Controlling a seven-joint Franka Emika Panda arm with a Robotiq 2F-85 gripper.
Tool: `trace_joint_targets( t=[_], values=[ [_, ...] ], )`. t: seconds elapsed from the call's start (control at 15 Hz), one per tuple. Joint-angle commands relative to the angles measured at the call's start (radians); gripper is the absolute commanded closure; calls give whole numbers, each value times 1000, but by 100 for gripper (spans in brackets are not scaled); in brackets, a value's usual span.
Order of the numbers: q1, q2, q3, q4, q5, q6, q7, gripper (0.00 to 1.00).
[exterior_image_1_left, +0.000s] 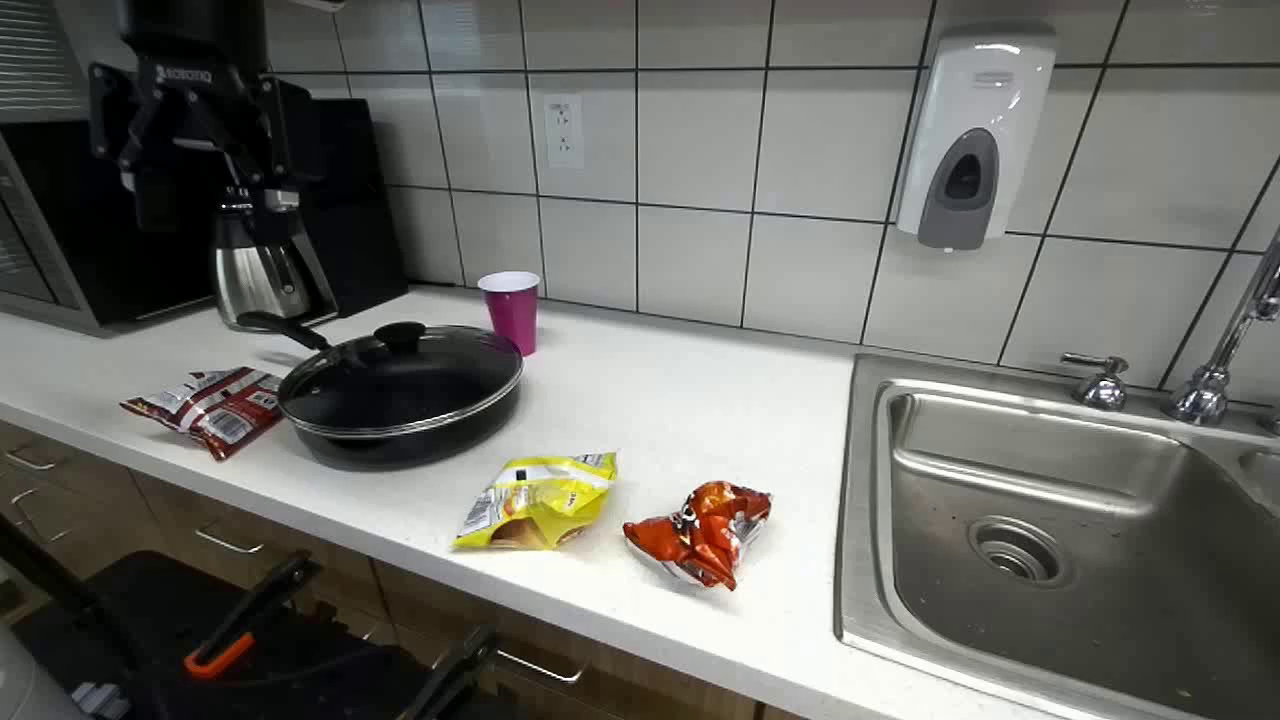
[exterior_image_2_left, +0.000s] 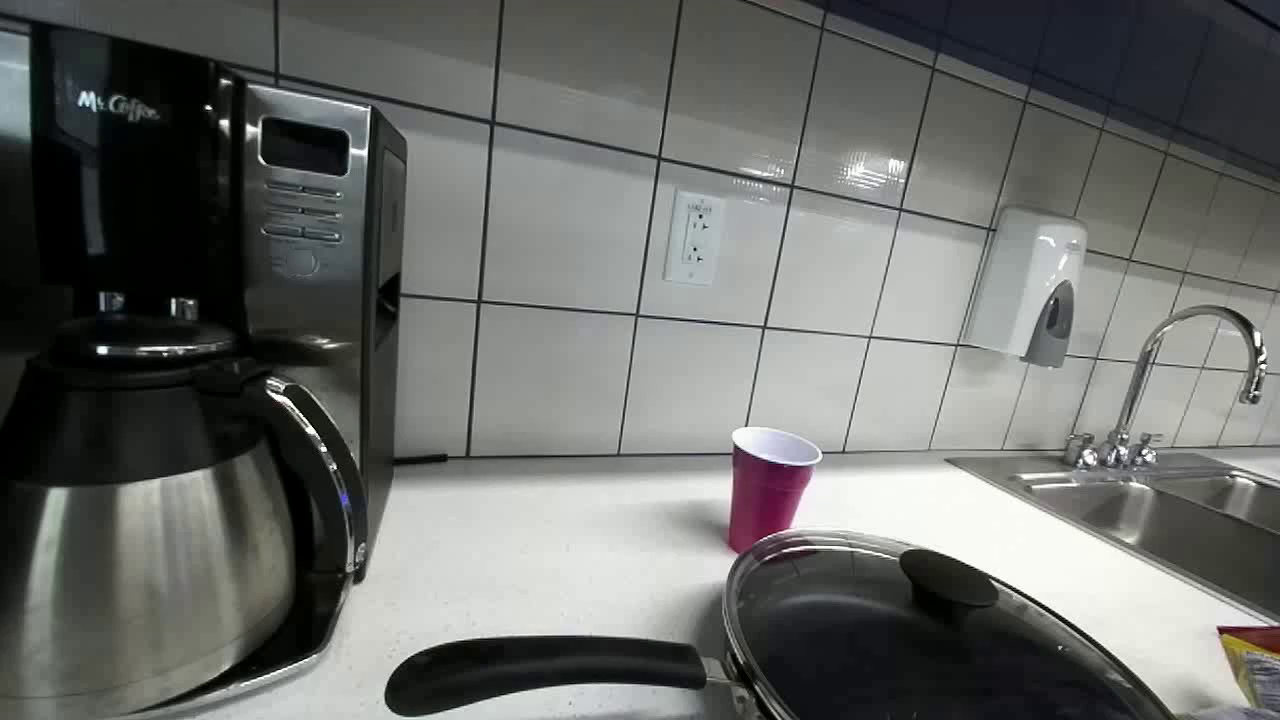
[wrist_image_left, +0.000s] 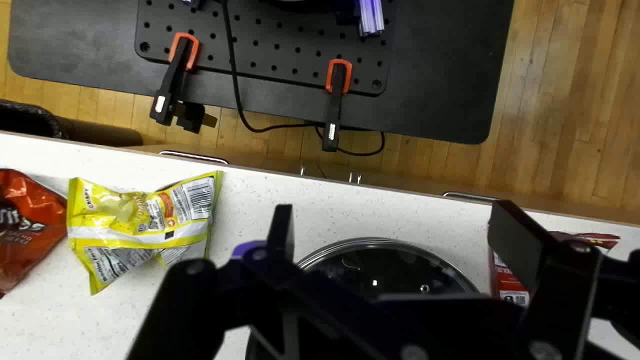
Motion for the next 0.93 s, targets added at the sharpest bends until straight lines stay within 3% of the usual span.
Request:
trace_joint_targets(
  t=[0.0,0.4,0.87],
  values=[
    [-14,0,12,3,7,-4,-8,0],
    [-12,7,14,6,7,7,-9,0],
    [-4,108,38,37,-16,90,-22,0]
  ],
)
